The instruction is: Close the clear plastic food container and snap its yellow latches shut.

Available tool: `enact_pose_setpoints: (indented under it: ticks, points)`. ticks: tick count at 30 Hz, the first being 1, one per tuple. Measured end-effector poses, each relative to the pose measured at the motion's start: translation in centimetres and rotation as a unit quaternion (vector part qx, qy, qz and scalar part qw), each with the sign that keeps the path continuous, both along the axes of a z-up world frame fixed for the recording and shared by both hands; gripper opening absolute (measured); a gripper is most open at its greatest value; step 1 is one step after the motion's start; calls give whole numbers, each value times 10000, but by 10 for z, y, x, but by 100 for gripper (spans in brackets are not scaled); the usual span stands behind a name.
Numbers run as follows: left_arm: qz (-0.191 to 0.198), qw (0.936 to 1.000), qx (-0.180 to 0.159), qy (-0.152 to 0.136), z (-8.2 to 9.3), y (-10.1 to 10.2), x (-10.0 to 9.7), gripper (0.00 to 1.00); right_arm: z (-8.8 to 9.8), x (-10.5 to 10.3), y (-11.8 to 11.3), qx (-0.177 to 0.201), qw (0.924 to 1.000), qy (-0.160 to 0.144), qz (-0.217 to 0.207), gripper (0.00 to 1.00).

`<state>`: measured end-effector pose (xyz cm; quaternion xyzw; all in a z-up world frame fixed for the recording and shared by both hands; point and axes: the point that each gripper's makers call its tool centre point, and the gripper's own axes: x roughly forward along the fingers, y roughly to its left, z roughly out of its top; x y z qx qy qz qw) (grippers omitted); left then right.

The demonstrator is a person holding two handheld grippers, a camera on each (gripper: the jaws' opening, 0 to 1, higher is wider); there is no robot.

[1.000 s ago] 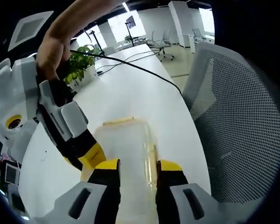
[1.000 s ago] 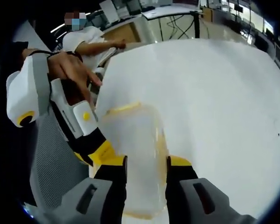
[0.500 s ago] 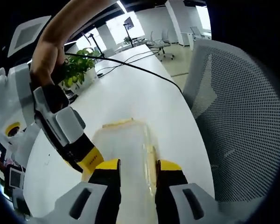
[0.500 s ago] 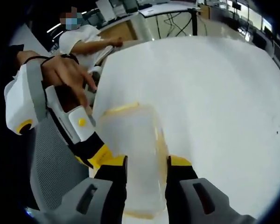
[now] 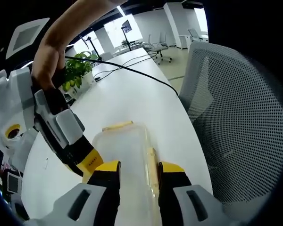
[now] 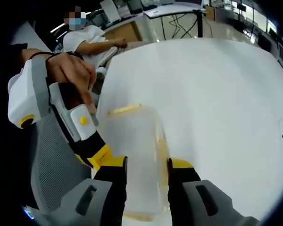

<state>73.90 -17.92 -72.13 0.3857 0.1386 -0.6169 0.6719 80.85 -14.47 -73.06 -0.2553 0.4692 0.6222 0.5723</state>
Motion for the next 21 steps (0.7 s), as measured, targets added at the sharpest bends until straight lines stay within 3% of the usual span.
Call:
enact_pose_setpoints:
  ticks: [8,11,21]
  points:
    - [-160,9993,298,-151,-5,7,-3,32,0,0,0,125,9999,-3,-38,30]
    - [-181,9980,464,-397,-5,11,1,30,0,0,1,96,9999,3,-42,30]
    - [-47,9981,401,-465,-7,9,2,27,0,-3,0,97,9999,-60,-111,30]
